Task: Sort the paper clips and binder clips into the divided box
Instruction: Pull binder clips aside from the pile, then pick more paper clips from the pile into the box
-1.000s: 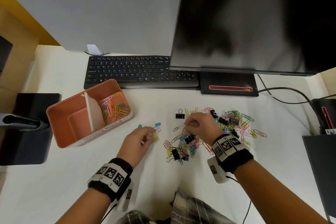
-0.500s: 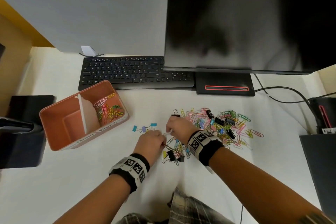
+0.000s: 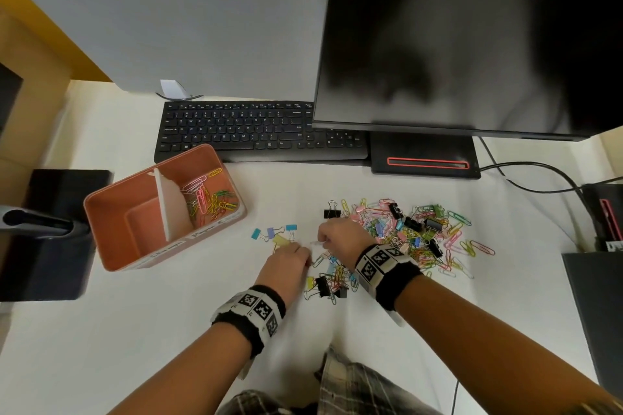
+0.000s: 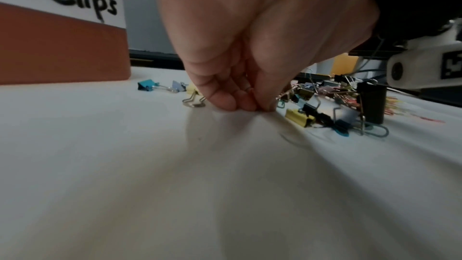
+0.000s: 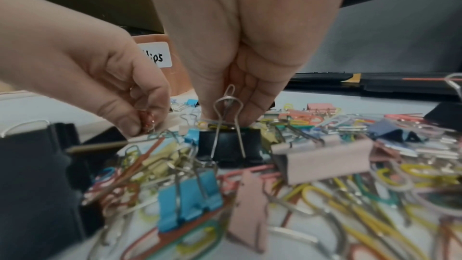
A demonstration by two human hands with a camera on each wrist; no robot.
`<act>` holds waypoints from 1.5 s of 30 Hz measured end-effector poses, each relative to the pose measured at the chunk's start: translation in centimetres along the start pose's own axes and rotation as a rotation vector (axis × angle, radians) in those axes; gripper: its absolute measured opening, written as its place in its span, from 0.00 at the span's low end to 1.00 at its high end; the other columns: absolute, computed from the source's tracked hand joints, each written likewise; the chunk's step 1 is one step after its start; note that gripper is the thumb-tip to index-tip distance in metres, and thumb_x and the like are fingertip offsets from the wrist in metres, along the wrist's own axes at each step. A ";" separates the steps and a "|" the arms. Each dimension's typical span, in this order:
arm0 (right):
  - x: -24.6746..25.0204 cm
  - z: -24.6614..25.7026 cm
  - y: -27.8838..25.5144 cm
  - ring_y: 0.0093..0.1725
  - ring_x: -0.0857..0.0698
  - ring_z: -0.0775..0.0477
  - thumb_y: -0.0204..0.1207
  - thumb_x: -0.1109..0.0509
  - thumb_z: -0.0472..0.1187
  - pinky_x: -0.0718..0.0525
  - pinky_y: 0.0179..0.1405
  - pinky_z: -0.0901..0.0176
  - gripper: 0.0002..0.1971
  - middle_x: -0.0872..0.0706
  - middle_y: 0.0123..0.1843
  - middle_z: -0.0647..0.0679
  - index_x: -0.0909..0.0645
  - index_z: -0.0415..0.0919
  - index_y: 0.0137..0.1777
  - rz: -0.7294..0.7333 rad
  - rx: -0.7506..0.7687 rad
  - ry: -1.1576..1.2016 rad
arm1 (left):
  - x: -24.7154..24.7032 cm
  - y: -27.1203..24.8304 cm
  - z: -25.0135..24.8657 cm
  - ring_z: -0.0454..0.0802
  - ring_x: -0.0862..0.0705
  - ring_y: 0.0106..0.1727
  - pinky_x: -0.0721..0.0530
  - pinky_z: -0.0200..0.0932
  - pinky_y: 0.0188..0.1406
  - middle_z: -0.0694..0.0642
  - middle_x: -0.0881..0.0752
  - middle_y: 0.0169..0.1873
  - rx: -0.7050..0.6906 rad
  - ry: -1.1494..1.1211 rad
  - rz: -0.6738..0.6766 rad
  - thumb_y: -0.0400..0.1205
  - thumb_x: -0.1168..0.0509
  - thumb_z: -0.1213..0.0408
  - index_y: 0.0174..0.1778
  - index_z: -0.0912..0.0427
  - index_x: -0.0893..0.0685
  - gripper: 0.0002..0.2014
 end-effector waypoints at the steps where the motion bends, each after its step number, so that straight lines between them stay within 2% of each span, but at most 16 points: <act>1: 0.1 0.1 -0.2 0.53 0.18 0.42 0.78 0.40 0.31 0.18 0.54 0.52 0.10 0.15 0.54 0.41 0.20 0.36 0.54 -0.001 -0.009 0.004 | 0.2 -0.1 0.2 0.55 0.21 0.53 0.22 0.47 0.56 0.58 0.18 0.51 0.021 -0.050 -0.004 0.82 0.43 0.69 0.52 0.62 0.18 0.09; 5: 0.1 0.8 -1.0 0.54 0.18 0.42 0.78 0.41 0.32 0.21 0.51 0.54 0.11 0.15 0.55 0.41 0.21 0.37 0.57 0.037 0.001 -0.033 | 2.7 -1.8 1.2 0.48 0.19 0.49 0.21 0.43 0.56 0.52 0.16 0.47 0.084 -0.267 -0.099 0.81 0.38 0.68 0.47 0.60 0.17 0.05; 8: 1.3 2.0 -1.6 0.53 0.18 0.42 0.79 0.42 0.33 0.21 0.50 0.56 0.12 0.15 0.55 0.41 0.20 0.37 0.57 0.031 0.007 0.021 | 7.2 -4.0 2.7 0.43 0.20 0.43 0.22 0.32 0.45 0.49 0.16 0.41 0.130 -0.334 -0.263 0.78 0.33 0.68 0.43 0.58 0.15 0.03; 11: 4.1 5.5 -1.3 0.52 0.17 0.42 0.80 0.43 0.36 0.17 0.55 0.48 0.12 0.14 0.53 0.40 0.20 0.36 0.57 -0.081 0.075 0.120 | 12.5 -6.0 5.1 0.38 0.20 0.39 0.29 0.25 0.38 0.48 0.16 0.38 0.204 -0.347 -0.429 0.77 0.31 0.67 0.42 0.56 0.15 0.01; 14: 7.0 10.8 0.4 0.51 0.16 0.44 0.79 0.39 0.38 0.17 0.56 0.50 0.09 0.14 0.53 0.43 0.18 0.40 0.53 -0.229 0.179 0.264 | 16.6 -6.7 7.9 0.46 0.18 0.39 0.23 0.32 0.41 0.51 0.15 0.37 0.349 -0.387 -0.523 0.76 0.30 0.66 0.44 0.59 0.15 0.03; 17: 8.7 15.3 2.7 0.51 0.16 0.46 0.77 0.34 0.38 0.16 0.54 0.52 0.06 0.14 0.53 0.44 0.17 0.43 0.51 -0.309 0.225 0.351 | 18.3 -6.2 9.6 0.47 0.17 0.44 0.21 0.39 0.52 0.54 0.13 0.42 0.435 -0.377 -0.486 0.76 0.30 0.66 0.51 0.62 0.15 0.09; 20: 9.1 15.9 3.6 0.51 0.16 0.48 0.76 0.31 0.43 0.17 0.55 0.53 0.09 0.14 0.54 0.48 0.19 0.46 0.55 -0.349 0.208 0.369 | 18.7 -6.2 9.3 0.50 0.16 0.52 0.23 0.42 0.57 0.57 0.14 0.53 0.383 -0.272 -0.497 0.77 0.31 0.65 0.59 0.61 0.17 0.14; 22: 9.2 14.3 2.4 0.48 0.16 0.51 0.76 0.33 0.46 0.17 0.54 0.53 0.10 0.16 0.56 0.52 0.19 0.48 0.56 -0.382 0.206 0.389 | 18.4 -6.5 7.8 0.47 0.16 0.48 0.20 0.39 0.52 0.54 0.15 0.52 0.236 -0.230 -0.539 0.76 0.31 0.64 0.58 0.56 0.17 0.13; 25: 8.3 9.4 -0.9 0.40 0.19 0.57 0.79 0.35 0.46 0.21 0.52 0.60 0.09 0.18 0.52 0.55 0.19 0.48 0.56 -0.402 0.179 0.353 | 14.6 -6.5 5.1 0.34 0.20 0.41 0.26 0.23 0.40 0.46 0.18 0.48 0.063 -0.250 -0.401 0.77 0.31 0.62 0.53 0.50 0.17 0.10; 27: 6.6 5.3 -3.3 0.37 0.24 0.66 0.78 0.34 0.46 0.24 0.49 0.64 0.09 0.19 0.49 0.57 0.19 0.50 0.57 -0.343 0.105 0.299 | 10.7 -6.1 3.5 0.34 0.20 0.41 0.27 0.22 0.39 0.44 0.20 0.48 -0.002 -0.289 -0.250 0.77 0.32 0.59 0.53 0.46 0.19 0.09; 29: 4.2 1.9 -5.4 0.38 0.25 0.67 0.76 0.32 0.46 0.23 0.48 0.65 0.10 0.20 0.48 0.57 0.20 0.51 0.57 -0.248 0.035 0.257 | 6.8 -5.6 1.8 0.37 0.22 0.43 0.29 0.20 0.41 0.45 0.22 0.49 -0.052 -0.298 -0.095 0.77 0.32 0.57 0.56 0.46 0.20 0.12; 30: 3.1 0.7 -6.2 0.41 0.23 0.64 0.75 0.30 0.47 0.21 0.49 0.64 0.11 0.21 0.48 0.58 0.20 0.51 0.57 -0.200 0.015 0.248 | 5.0 -5.4 1.1 0.39 0.22 0.45 0.28 0.22 0.43 0.46 0.23 0.50 -0.068 -0.288 -0.023 0.77 0.32 0.56 0.59 0.47 0.21 0.15; 33: 0.0 -0.8 -8.0 0.48 0.23 0.57 0.70 0.26 0.49 0.21 0.50 0.60 0.15 0.22 0.52 0.55 0.20 0.51 0.56 -0.077 0.049 0.220 | 0.6 -4.9 -0.8 0.46 0.24 0.56 0.23 0.40 0.58 0.48 0.26 0.58 -0.077 -0.221 0.134 0.75 0.31 0.51 0.65 0.47 0.26 0.22; 37: -2.9 -0.7 -8.7 0.49 0.24 0.52 0.64 0.23 0.53 0.20 0.48 0.57 0.26 0.26 0.59 0.51 0.24 0.51 0.62 -0.001 0.077 0.075 | -2.3 -3.9 -1.4 0.51 0.27 0.60 0.23 0.49 0.62 0.52 0.29 0.62 -0.060 -0.071 0.127 0.73 0.31 0.51 0.66 0.49 0.27 0.25; 42: -4.1 -1.2 -8.1 0.42 0.27 0.54 0.69 0.25 0.45 0.19 0.44 0.55 0.10 0.25 0.54 0.49 0.19 0.45 0.48 -0.087 0.046 0.159 | -2.7 -2.4 -0.6 0.50 0.23 0.50 0.19 0.50 0.53 0.51 0.24 0.51 -0.041 -0.100 0.028 0.76 0.32 0.56 0.51 0.53 0.20 0.11; 45: -3.9 -1.6 -8.1 0.43 0.24 0.53 0.72 0.26 0.44 0.17 0.47 0.54 0.08 0.25 0.50 0.52 0.17 0.44 0.48 -0.092 0.038 0.252 | -2.0 -2.2 0.0 0.49 0.22 0.46 0.19 0.49 0.51 0.52 0.21 0.47 -0.017 -0.200 0.012 0.76 0.32 0.61 0.49 0.56 0.19 0.08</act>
Point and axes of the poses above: each hand's wrist, its own y-axis towards the middle knuckle, its own x-axis out of the back of the hand, z = x × y, the point moved 6 cm from there along y, towards the middle knuckle
